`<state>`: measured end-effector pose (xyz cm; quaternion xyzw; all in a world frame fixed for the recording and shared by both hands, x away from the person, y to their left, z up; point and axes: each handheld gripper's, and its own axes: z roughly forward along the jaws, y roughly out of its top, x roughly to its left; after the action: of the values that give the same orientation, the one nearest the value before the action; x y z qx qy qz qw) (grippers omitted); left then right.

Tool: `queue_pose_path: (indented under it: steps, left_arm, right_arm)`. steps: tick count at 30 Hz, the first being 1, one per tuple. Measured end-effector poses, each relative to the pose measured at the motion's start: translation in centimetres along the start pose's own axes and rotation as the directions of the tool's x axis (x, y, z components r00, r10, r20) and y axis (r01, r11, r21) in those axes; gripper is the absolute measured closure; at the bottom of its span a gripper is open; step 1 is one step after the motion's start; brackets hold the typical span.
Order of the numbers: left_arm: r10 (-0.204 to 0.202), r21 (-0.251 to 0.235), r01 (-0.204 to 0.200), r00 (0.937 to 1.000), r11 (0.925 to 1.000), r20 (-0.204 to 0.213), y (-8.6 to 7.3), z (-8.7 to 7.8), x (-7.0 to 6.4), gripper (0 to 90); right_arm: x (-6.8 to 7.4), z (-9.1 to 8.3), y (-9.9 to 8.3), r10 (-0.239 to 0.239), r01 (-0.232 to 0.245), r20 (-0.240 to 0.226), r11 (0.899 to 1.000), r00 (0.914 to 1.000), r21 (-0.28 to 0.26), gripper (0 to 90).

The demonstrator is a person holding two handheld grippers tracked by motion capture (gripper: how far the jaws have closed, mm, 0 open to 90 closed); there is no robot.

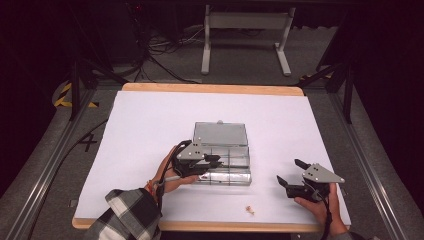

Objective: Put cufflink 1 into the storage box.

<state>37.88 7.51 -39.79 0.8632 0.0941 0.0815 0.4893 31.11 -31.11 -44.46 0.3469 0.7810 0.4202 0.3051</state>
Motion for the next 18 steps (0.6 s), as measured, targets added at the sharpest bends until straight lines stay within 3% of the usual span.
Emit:
queue_pose_path:
  steps: [11,18]
  left_arm:
    - [0.019,0.056,-0.020,0.9996,0.9982,0.021,0.0,1.2,-0.1,78.3]
    - [0.003,0.087,-0.005,0.9996,0.9962,0.028,-0.8,1.8,0.1,78.2]
  right_arm:
    - [0.0,-0.1,0.0,0.001,-0.001,0.003,1.000,1.0000,-0.006,15.8]
    - [0.2,0.1,0.0,-0.014,0.014,0.004,1.000,0.9999,0.004,15.8]
